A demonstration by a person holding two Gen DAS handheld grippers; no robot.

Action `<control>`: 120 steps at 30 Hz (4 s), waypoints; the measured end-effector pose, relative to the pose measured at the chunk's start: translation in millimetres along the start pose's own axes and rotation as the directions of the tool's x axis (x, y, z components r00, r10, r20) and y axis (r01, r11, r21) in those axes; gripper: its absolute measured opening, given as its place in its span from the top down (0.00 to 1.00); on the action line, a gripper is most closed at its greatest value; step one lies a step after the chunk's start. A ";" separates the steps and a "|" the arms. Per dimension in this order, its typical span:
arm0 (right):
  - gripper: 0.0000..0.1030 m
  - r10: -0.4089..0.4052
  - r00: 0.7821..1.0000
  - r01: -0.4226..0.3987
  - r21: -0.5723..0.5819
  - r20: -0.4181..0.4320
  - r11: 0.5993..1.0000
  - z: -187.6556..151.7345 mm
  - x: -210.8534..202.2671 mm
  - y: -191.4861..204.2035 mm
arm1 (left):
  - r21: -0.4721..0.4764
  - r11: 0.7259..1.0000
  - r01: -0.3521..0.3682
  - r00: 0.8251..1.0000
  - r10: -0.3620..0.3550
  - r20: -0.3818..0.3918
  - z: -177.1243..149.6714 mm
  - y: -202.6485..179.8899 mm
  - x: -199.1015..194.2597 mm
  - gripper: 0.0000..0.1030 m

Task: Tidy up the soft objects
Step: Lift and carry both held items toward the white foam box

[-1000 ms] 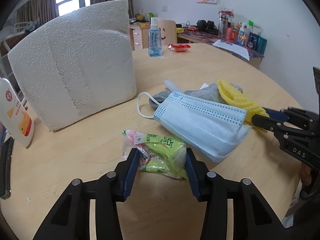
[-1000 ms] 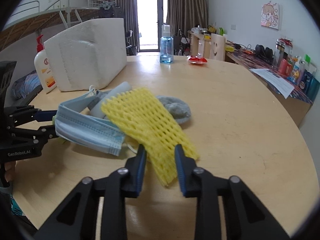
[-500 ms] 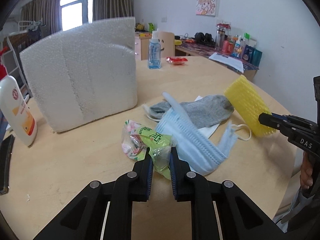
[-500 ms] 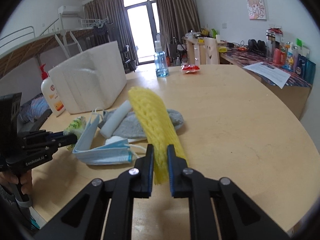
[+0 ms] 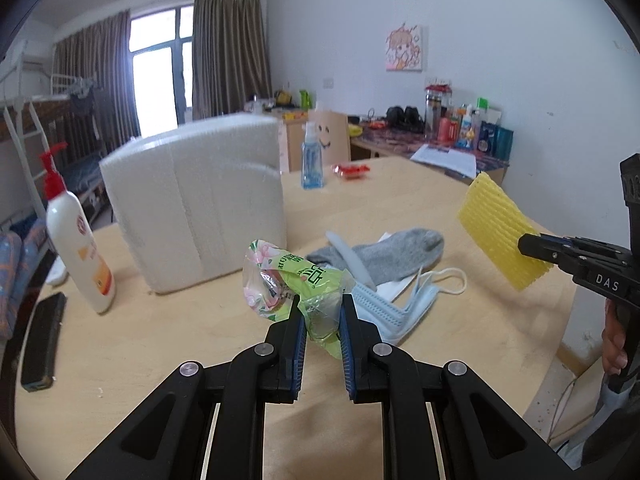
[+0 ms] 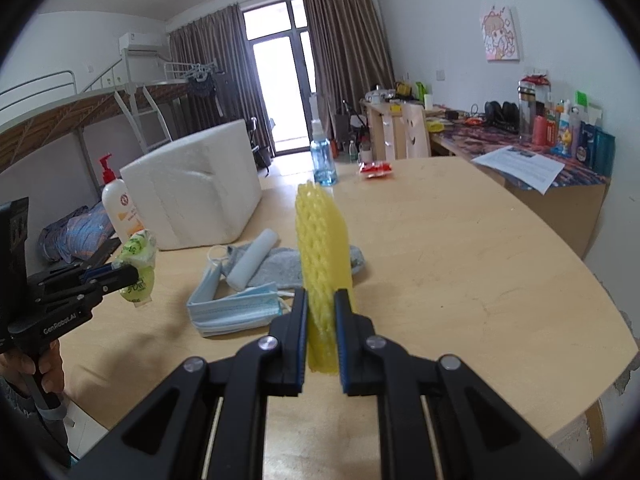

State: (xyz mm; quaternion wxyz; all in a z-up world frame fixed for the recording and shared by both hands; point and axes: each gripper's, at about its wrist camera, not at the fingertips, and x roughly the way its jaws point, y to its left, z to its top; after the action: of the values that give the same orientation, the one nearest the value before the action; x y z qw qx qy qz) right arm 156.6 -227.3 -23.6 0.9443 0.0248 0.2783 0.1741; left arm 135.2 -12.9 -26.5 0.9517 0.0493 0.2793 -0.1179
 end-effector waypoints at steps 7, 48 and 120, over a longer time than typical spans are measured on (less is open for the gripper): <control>0.85 0.017 0.998 -0.016 -0.019 0.068 1.000 1.7 -23.9 6.7 | 0.002 1.000 -0.015 0.997 0.015 0.080 0.9 -5.4 -28.9 0.84; 0.85 0.230 0.954 -0.197 -0.181 0.190 0.964 -0.7 -59.7 75.9 | 0.024 0.961 -0.275 0.917 0.255 0.306 -21.3 -18.8 -125.7 0.84; 0.85 0.298 0.947 -0.260 -0.257 0.118 0.931 131.5 36.5 120.1 | -0.041 0.989 -0.143 0.946 0.149 0.288 99.8 85.2 -67.8 0.84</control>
State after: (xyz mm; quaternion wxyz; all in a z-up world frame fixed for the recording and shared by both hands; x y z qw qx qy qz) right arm 217.6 -95.5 85.7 0.9247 -0.0358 0.1747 0.3365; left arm 153.2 66.9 96.4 0.9889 0.0426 0.1335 -0.0503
